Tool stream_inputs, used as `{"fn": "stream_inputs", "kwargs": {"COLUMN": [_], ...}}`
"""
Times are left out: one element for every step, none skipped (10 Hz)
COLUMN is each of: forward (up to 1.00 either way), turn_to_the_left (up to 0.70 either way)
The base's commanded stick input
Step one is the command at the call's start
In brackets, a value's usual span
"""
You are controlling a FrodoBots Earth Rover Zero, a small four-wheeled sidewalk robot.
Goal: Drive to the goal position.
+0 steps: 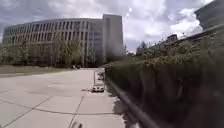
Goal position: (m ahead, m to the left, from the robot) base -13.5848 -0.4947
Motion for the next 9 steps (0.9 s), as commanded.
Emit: {"fn": "stream_inputs", "kwargs": {"forward": [0.05,0.06,0.05,0.06,0.06,0.05,0.05,0.06,0.06], "turn_to_the_left": [0.00,0.00,0.00,0.00,0.00,0.00,0.00,0.00,0.00]}}
